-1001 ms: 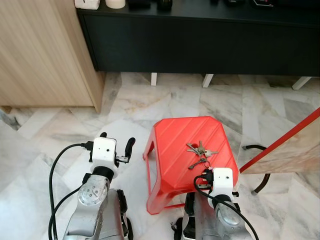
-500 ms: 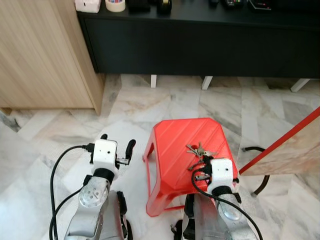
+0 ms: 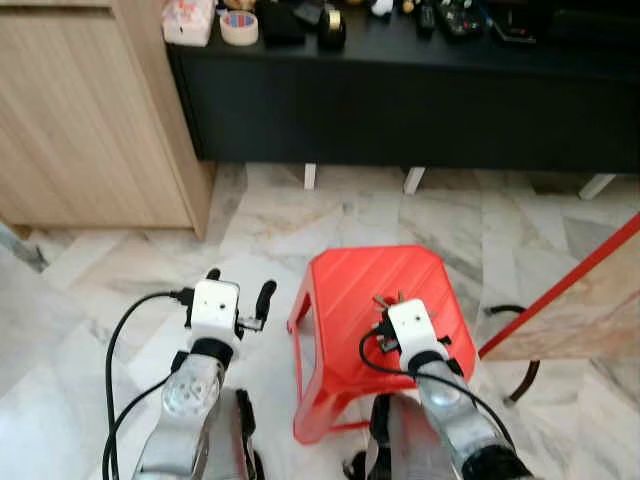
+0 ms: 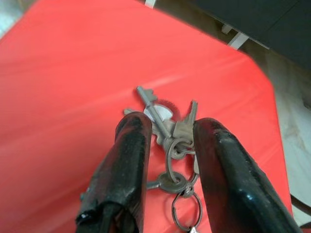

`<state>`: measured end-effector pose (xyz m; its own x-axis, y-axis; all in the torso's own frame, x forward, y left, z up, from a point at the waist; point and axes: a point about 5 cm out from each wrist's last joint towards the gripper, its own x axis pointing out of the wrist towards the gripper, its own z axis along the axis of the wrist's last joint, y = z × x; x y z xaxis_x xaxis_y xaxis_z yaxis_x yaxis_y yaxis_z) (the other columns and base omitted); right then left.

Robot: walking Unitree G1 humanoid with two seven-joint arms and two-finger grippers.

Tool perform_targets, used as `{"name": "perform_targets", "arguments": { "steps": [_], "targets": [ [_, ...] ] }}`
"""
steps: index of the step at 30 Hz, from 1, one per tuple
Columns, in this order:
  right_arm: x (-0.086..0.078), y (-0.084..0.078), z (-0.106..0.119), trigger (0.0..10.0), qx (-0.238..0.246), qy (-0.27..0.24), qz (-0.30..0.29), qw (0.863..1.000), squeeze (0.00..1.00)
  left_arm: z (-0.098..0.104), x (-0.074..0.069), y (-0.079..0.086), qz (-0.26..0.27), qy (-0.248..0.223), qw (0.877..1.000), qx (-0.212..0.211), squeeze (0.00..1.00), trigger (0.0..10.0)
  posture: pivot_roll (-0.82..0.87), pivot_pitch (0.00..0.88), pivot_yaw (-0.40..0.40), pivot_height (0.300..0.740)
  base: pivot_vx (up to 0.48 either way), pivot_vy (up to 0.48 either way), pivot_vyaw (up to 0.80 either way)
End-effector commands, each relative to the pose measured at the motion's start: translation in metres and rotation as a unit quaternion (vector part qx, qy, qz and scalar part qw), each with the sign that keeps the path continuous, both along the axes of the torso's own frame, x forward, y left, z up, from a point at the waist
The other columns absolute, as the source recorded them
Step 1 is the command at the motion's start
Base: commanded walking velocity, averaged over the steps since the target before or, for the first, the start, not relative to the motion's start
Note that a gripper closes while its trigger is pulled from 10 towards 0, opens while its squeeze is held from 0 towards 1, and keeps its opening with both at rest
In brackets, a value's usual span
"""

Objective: Hang keys on a hook

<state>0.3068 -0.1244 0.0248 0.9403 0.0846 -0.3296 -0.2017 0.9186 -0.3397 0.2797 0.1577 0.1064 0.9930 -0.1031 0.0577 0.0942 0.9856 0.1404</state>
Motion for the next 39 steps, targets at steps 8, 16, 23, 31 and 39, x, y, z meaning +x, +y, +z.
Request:
{"name": "perform_targets", "arguments": {
  "steps": [8, 16, 23, 31, 39],
  "targets": [
    [0.011, -0.002, -0.001, 10.0, -0.046, 0.023, 0.0, 0.999, 0.0, -0.006, -0.01, -0.002, -0.004, 0.01, 1.0, 0.006, 0.0, 10.0, 0.13, 0.169, -0.106, 0.593, 0.0, 0.0, 0.0],
    [0.01, -0.012, -0.005, 10.0, -0.064, 0.038, -0.017, 0.997, 0.0, -0.01, -0.014, -0.001, -0.001, 0.018, 1.0, 0.005, 0.0, 10.0, 0.12, 0.182, -0.104, 0.593, 0.0, 0.0, 0.0],
    [0.006, -0.019, -0.012, 10.0, -0.072, 0.058, -0.034, 0.995, 0.0, -0.008, -0.012, -0.002, -0.002, 0.017, 1.0, 0.004, 0.0, 10.0, 0.11, 0.187, -0.099, 0.593, 0.0, 0.0, 0.0],
    [0.006, -0.013, -0.01, 10.0, -0.054, 0.045, -0.03, 0.997, 0.0, -0.007, -0.011, -0.002, -0.003, 0.015, 1.0, 0.005, 0.0, 10.0, 0.12, 0.194, -0.096, 0.593, 0.0, 0.0, 0.0],
    [0.01, -0.007, -0.007, 10.0, -0.047, 0.039, -0.019, 0.998, 0.0, -0.007, -0.011, -0.002, -0.003, 0.016, 1.0, 0.005, 0.0, 10.0, 0.12, 0.2, -0.096, 0.593, 0.0, 0.0, 0.0]
  ]
}}
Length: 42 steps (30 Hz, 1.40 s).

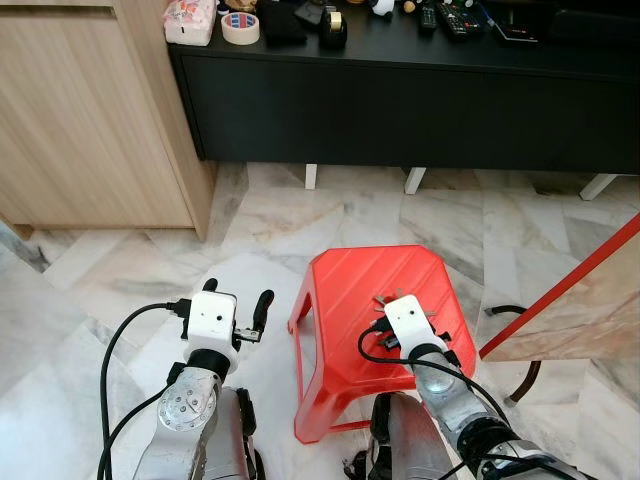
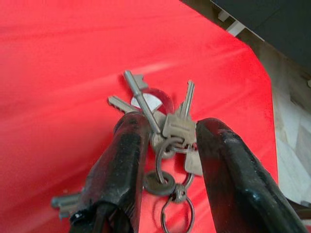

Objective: Hang keys on a hook

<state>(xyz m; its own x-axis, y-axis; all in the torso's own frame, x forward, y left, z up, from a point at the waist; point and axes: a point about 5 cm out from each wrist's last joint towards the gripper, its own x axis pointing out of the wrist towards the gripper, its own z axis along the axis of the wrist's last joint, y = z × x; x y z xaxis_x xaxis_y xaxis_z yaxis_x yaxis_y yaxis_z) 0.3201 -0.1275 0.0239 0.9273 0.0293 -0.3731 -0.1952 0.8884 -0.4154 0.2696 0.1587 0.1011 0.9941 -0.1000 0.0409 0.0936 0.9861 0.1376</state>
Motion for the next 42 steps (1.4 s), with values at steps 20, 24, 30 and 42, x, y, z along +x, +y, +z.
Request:
{"name": "perform_targets", "arguments": {
  "steps": [20, 24, 30, 42],
  "targets": [
    [-0.012, -0.009, -0.017, 10.0, -0.016, 0.055, -0.011, 0.998, 0.0, -0.003, -0.002, -0.004, -0.006, 0.01, 1.0, 0.005, 0.0, 10.0, 0.12, 0.209, -0.097, 0.593, 0.0, 0.0, 0.0],
    [-0.012, -0.01, -0.018, 10.0, -0.018, 0.058, -0.013, 0.998, 0.0, -0.003, -0.003, -0.004, -0.007, 0.012, 1.0, 0.006, 0.0, 10.0, 0.12, 0.213, -0.096, 0.593, 0.0, 0.0, 0.0],
    [-0.014, -0.014, -0.02, 10.0, -0.022, 0.063, -0.022, 0.998, 0.0, -0.004, -0.004, -0.004, -0.007, 0.013, 1.0, 0.007, 0.0, 10.0, 0.13, 0.215, -0.095, 0.593, 0.0, 0.0, 0.0],
    [-0.012, -0.024, -0.019, 0.0, -0.034, 0.059, -0.051, 0.996, 0.0, -0.005, -0.007, -0.003, -0.008, 0.017, 1.0, 0.01, 0.0, 10.0, 0.13, 0.223, -0.091, 0.593, 0.0, 0.0, 0.0]
  ]
}}
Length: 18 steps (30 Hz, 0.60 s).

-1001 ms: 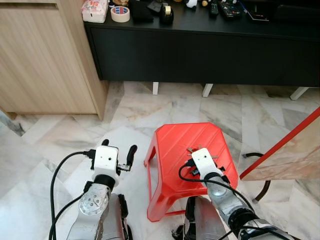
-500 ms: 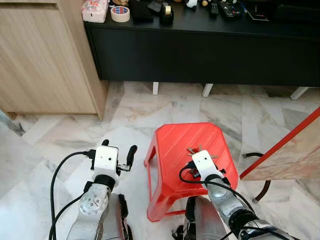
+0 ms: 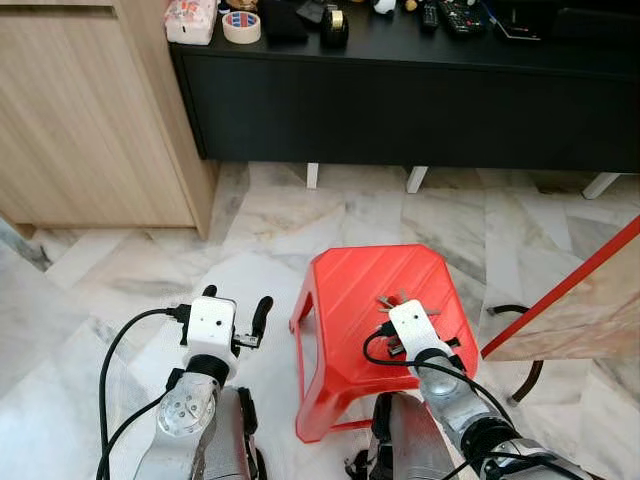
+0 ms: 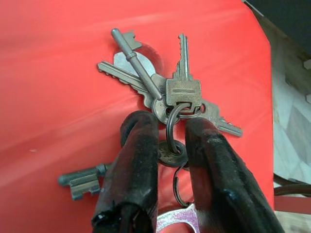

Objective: Hang keys on a hook

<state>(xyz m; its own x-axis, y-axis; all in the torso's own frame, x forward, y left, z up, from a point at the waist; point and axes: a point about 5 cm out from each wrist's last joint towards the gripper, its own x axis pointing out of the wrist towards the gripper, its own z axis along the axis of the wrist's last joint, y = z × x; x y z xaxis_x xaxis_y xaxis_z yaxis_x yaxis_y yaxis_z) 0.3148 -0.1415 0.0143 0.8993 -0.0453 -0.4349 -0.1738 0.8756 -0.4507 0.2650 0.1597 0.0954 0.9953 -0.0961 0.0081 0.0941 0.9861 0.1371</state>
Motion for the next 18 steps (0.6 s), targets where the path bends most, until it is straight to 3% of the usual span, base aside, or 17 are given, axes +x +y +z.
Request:
{"name": "perform_targets", "arguments": {
  "steps": [1, 12, 18],
  "targets": [
    [-0.007, -0.011, -0.009, 0.0, -0.007, 0.025, -0.023, 0.999, 0.0, 0.001, -0.002, -0.004, -0.011, 0.001, 1.0, 0.009, 0.0, 10.0, 0.13, 0.223, -0.091, 0.593, 0.0, 0.0, 0.0],
    [-0.009, -0.006, -0.011, 0.0, 0.004, 0.025, -0.02, 0.999, 0.0, 0.0, -0.002, -0.003, -0.012, 0.003, 1.0, 0.012, 0.0, 10.0, 0.14, 0.22, -0.087, 0.593, 0.0, 0.0, 0.0],
    [-0.005, 0.006, -0.003, 0.0, 0.034, -0.009, -0.004, 0.999, 0.0, 0.0, -0.001, -0.002, -0.012, 0.003, 1.0, 0.014, 0.0, 10.0, 0.14, 0.215, -0.086, 0.593, 0.0, 0.0, 0.0]
  ]
}}
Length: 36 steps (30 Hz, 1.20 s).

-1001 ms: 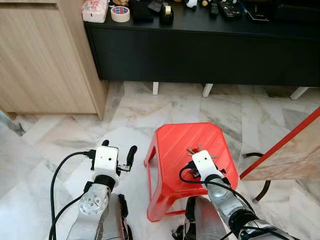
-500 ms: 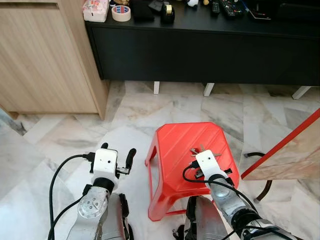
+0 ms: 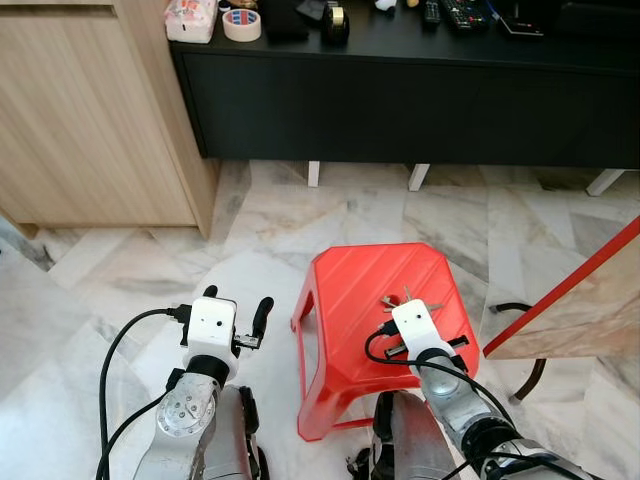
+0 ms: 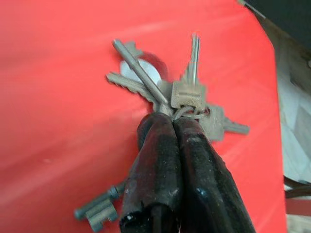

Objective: Hang keys on a hook

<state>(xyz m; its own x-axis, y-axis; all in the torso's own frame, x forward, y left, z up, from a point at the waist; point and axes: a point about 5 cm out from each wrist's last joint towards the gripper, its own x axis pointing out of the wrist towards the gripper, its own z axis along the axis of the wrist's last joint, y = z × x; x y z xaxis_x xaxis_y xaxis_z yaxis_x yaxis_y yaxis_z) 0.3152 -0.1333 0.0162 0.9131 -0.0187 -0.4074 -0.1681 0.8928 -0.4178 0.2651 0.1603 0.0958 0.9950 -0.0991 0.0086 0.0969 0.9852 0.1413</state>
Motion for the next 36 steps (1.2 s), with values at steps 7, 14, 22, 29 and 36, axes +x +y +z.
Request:
{"name": "perform_targets", "arguments": {
  "steps": [7, 14, 22, 29, 36],
  "targets": [
    [-0.003, 0.003, 0.001, 0.0, 0.033, -0.025, -0.005, 0.999, 0.0, 0.0, 0.001, -0.003, -0.009, 0.003, 1.0, 0.011, 0.0, 10.0, 0.13, 0.212, -0.087, 0.593, 0.0, 0.0, 0.0],
    [-0.008, 0.004, -0.004, 0.0, 0.035, -0.019, -0.002, 0.999, 0.0, -0.001, 0.003, -0.003, -0.009, 0.002, 1.0, 0.011, 0.0, 10.0, 0.13, 0.201, -0.089, 0.593, 0.0, 0.0, 0.0],
    [-0.013, 0.003, -0.009, 10.0, 0.059, -0.01, -0.002, 0.998, 1.0, 0.0, 0.005, -0.003, -0.008, 0.0, 1.0, 0.011, 0.0, 10.0, 0.13, 0.198, -0.091, 0.593, 0.0, 0.0, 0.0],
    [-0.009, 0.007, 0.013, 10.0, 0.192, -0.097, -0.017, 0.976, 1.0, -0.001, 0.006, -0.003, -0.007, 0.0, 1.0, 0.011, 0.0, 10.0, 0.12, 0.195, -0.094, 0.593, 0.0, 0.0, 0.0],
    [-0.026, 0.01, 0.007, 10.0, 0.266, -0.091, -0.022, 0.959, 1.0, -0.002, 0.006, -0.003, -0.006, 0.001, 1.0, 0.011, 0.0, 10.0, 0.11, 0.194, -0.098, 0.593, 0.0, 0.0, 0.0]
  ]
}}
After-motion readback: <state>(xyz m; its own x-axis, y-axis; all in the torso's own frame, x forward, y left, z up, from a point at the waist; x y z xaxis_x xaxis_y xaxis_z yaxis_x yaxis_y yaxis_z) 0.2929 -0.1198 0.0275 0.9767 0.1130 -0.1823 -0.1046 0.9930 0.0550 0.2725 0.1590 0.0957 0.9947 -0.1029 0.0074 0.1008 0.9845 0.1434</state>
